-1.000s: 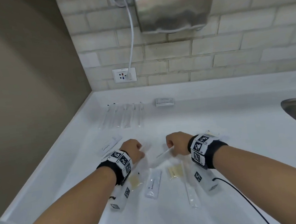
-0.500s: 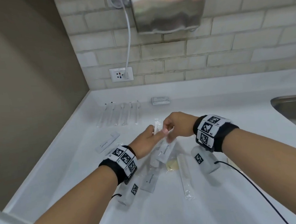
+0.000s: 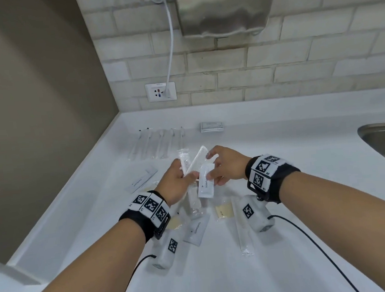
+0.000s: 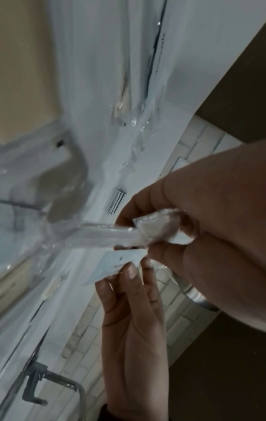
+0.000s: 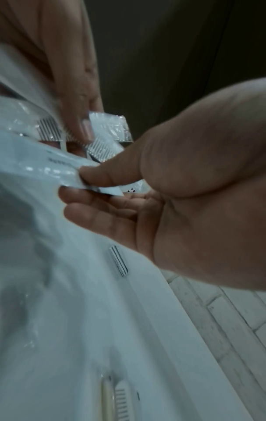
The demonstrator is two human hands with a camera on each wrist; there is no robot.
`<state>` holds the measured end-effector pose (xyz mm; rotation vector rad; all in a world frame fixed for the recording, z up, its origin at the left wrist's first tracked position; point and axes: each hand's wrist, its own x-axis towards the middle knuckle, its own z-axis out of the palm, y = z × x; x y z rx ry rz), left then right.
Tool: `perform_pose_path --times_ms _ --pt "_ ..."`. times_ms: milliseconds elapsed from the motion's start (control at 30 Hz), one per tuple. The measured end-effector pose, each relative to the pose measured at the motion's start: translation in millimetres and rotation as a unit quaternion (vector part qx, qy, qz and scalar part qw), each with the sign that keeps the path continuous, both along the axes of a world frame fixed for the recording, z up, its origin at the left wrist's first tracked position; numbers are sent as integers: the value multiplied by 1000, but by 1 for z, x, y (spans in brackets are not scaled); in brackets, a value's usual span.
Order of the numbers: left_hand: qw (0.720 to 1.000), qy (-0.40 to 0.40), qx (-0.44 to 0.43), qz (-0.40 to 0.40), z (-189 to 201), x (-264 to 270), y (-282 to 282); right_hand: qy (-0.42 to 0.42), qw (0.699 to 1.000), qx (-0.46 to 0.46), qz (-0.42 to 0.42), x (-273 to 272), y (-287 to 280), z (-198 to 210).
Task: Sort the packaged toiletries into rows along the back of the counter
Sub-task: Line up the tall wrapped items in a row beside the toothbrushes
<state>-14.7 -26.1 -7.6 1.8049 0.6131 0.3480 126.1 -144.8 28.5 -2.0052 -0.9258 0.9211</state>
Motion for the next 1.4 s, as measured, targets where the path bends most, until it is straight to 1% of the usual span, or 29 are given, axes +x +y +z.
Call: perform_pose_path --times_ms 67,133,233,300,400,467,567,633,700,800,867,933,1000,1100,1167,1233,1333,1400 --pt "1000 12 15 9 -1 -3 2 -21 999 -7 -24 1 5 -6" --pt "999 2 8 31 -1 -8 5 -25 998 -37 -41 3 9 -12" --pt "999 6 6 47 -3 -15 8 -55 993 -100 -42 2 13 -21" --pt "999 7 1 43 -3 -18 7 -85 988 -120 -47 0 13 -28" --pt "999 2 -9 42 -5 -21 4 -176 971 -159 -26 -2 10 -36" --pt "999 -1 -18 41 -7 -21 3 -218 963 -159 -27 -1 6 -38" --pt "997 -25 -49 47 -11 -19 0 -226 964 -135 -34 4 -6 -38" --pt "996 -40 -57 58 -11 -14 -6 -227 963 -142 -26 6 -17 -39" --pt "995 -47 -70 57 -9 -7 -14 -218 959 -181 -4 5 -31 -42" --pt "993 -50 -100 44 -8 4 -26 -222 944 -243 34 -1 -49 -47" --pt "994 -43 -93 30 -7 10 -33 -224 944 -243 24 -4 -55 -47" --pt "995 -42 -90 14 -6 16 -39 -201 949 -241 7 -6 -56 -46" --pt "995 -40 -90 6 -6 21 -44 -195 950 -243 3 -7 -55 -46" --pt "995 -36 -89 -3 -6 25 -49 -164 964 -207 -23 -7 -56 -46" --pt "995 -37 -94 -5 -7 25 -52 -90 981 -153 -77 -4 -56 -48" --pt "993 -38 -109 10 -12 23 -53 -8 989 -77 -125 -3 -57 -46" --pt "990 -38 -129 34 -16 19 -54 62 985 34 -160 0 -54 -37" --pt "992 -19 -119 32 -15 17 -55 100 974 100 -174 2 -48 -28"
